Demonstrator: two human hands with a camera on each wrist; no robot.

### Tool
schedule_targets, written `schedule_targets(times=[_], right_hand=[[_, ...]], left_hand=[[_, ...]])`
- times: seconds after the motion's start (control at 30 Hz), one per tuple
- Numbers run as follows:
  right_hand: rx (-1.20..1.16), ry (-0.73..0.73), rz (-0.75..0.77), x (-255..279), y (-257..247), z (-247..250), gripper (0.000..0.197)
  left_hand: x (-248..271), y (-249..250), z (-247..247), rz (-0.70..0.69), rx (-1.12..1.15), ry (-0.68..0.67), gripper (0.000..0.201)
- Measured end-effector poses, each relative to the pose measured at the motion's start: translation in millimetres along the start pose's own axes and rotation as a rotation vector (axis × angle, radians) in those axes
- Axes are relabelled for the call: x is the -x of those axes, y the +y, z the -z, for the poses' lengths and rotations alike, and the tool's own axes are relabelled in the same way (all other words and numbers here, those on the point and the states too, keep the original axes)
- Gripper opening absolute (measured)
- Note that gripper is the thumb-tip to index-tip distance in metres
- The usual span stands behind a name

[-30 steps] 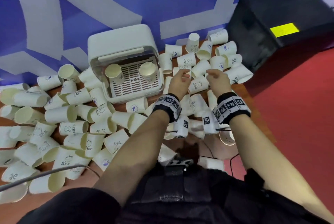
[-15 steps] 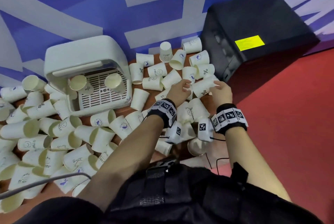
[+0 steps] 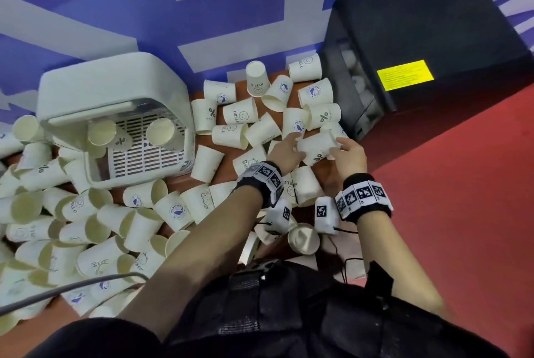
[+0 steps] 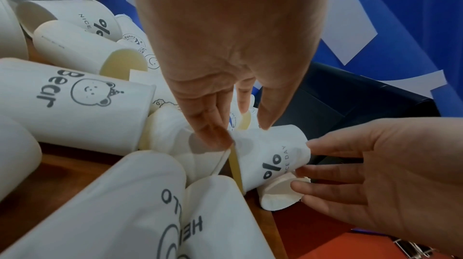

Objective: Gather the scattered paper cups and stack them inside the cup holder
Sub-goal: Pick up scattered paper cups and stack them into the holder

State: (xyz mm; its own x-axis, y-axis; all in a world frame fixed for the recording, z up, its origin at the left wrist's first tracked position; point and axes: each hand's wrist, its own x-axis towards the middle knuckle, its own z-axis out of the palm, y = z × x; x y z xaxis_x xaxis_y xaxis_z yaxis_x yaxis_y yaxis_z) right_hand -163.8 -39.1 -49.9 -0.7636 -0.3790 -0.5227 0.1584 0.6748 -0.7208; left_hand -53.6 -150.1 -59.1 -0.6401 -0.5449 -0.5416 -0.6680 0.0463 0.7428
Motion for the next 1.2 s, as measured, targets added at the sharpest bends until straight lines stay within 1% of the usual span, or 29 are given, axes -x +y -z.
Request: schedule_targets(times=[0.1, 0.2, 0.37, 0.5, 0.63, 0.73, 0.83, 0.93, 1.07, 1.13, 1.2], right_hand=[[-0.018, 0.009, 0.016, -4, -2, -2, 0.036], [-0.047, 0.032, 0.036, -3, -7, -2, 0.035], [-0.13, 0.089, 0.053, 5, -14, 2, 0.016], [-0.146, 0.104, 0.095, 24, -21, 1, 0.008], [-0.153, 0.129, 0.156, 49, -26, -1, 0.01], [-0.132, 0.101, 0.192, 72, -32, -8, 0.014], [-0.132, 0.092, 0.231, 92, -36, -21, 0.004], [-0.104, 0.055, 0.256, 112, -39, -38, 0.019], [-0.066, -0.02, 0.293, 141, -47, -71, 0.031], [-0.044, -0.064, 0.316, 153, -52, -91, 0.036], [-0.007, -0.117, 0.335, 166, -59, -111, 0.042]], left_hand=[[-4, 1, 0, 0.016, 0.077, 0.004, 0.056], [-6, 3, -2, 0.001, 0.169, 0.086, 0.049], [3, 12, 1, -0.058, 0.258, 0.178, 0.042], [17, 16, 9, -0.108, 0.318, 0.23, 0.04], [36, 12, 19, -0.154, 0.394, 0.248, 0.041], [52, 8, 29, -0.191, 0.396, 0.266, 0.044], [69, 1, 43, -0.206, 0.455, 0.273, 0.05], [86, -12, 63, -0.208, 0.494, 0.3, 0.051], [109, -34, 91, -0.212, 0.545, 0.365, 0.037], [120, -49, 106, -0.209, 0.512, 0.417, 0.031], [131, -66, 124, -0.193, 0.473, 0.453, 0.03]])
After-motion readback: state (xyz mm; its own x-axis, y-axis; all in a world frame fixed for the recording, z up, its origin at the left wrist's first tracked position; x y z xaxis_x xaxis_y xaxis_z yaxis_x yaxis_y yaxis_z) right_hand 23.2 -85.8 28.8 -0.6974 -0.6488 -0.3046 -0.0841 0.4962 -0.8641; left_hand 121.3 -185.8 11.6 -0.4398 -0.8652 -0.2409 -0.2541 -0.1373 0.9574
